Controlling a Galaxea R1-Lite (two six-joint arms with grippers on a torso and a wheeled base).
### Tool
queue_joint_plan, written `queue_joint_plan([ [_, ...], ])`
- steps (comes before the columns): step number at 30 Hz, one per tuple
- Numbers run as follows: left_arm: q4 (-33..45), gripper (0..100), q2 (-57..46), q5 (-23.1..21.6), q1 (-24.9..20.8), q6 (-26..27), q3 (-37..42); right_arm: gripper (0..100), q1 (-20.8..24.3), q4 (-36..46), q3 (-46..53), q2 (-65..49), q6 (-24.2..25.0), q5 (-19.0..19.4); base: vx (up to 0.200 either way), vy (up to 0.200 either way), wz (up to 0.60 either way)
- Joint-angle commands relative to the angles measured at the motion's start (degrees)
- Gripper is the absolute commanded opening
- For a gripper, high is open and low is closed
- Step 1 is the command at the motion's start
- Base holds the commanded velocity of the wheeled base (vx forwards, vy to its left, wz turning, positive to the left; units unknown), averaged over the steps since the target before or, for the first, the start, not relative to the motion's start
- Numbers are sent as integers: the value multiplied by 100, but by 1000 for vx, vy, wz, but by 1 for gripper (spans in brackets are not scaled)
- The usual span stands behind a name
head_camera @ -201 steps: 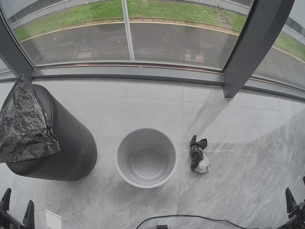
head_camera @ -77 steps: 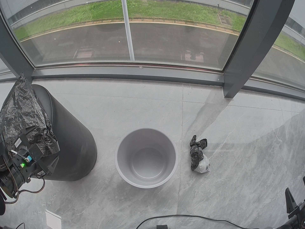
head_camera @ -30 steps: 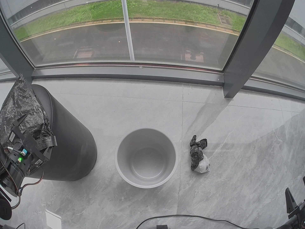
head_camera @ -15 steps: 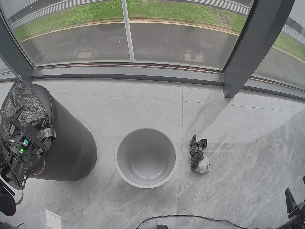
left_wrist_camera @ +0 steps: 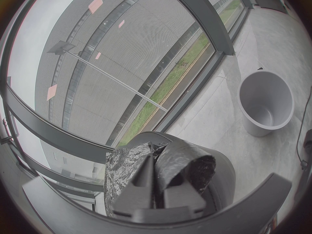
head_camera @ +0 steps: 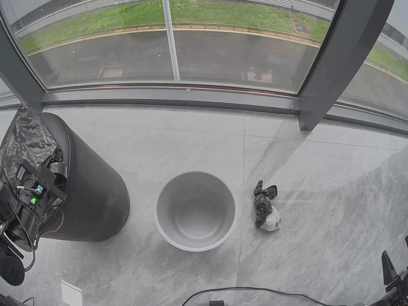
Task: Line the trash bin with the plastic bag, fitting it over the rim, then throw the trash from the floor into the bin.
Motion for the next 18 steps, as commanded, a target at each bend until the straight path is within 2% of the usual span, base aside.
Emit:
queue_joint_plan([
  [1, -29, 0, -74, 1, 2, -2, -10, 100, 1, -1, 92, -75, 8, -1, 0, 0, 0],
  [9, -125, 0, -443, -7, -7, -90, -10, 100, 1, -10, 92, -75, 8, -1, 0, 0, 0],
  [14, -108, 0, -575, 1, -7, -565, -309, 100, 1, -10, 92, -75, 8, -10, 0, 0, 0],
  [15, -46, 0, -575, 10, -7, -1057, -546, 100, 1, -10, 92, -75, 8, -10, 0, 0, 0],
  [18, 165, 0, -549, 37, -7, -1945, -959, 100, 1, -10, 92, -75, 0, -1, 0, 0, 0],
])
